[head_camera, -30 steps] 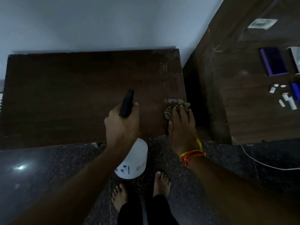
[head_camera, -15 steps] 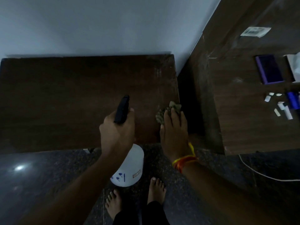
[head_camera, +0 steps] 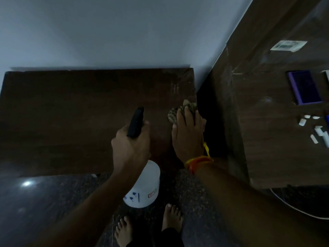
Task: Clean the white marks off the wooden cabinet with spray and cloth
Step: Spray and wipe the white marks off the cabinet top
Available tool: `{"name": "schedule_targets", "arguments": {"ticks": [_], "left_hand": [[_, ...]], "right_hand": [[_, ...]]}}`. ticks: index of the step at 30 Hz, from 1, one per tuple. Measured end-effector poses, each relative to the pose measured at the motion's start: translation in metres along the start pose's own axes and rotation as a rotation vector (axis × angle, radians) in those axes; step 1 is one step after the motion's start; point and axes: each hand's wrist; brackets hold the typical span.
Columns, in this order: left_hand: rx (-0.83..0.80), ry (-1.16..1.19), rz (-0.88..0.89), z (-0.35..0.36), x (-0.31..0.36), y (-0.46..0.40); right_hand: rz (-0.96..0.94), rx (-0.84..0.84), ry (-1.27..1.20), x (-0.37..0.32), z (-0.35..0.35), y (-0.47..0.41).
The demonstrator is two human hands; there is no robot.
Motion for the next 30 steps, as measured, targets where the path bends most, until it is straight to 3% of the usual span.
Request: {"name": "schedule_targets", "arguments": {"ticks": [5,11,15,19,24,30], "left_hand": [[0.001,0.033,-0.017,0.005,0.009,-0.01],[-0.041,0.043,-0.022,0.002,0.011,-0.021],[-0.041,0.042,-0.007,-0.003,0.011,-0.028],[-0.028,0.073,-0.022,-0.009,0.015,-0.035],[-0.037,0.115,-0.031,-0.015,0.022,-0.045],[-0.034,0.112,-0.004,-0.017,0.024,-0.053]], "right_hand": [[-0.073,-0.052,0.028,0.002,0.001,0.03],[-0.001,-0.023,0.016,-0.004,0.005,-0.047],[-0.054,0.003,0.022,0.005,0.014,-0.104],[-0.04,0.046,0.05,0.005,0.014,-0.102],[-0.028,-0.027,0.071,0.005,0.014,-0.095],[-0.01,0.016,0.051,-0.001,0.018,-0.151]]}}
Point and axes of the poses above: each hand's wrist, its own y-axis away from the middle knuckle, its own z-axis out of the palm, x = y × z, and after that the axes turned 9 degrees about y, right-handed
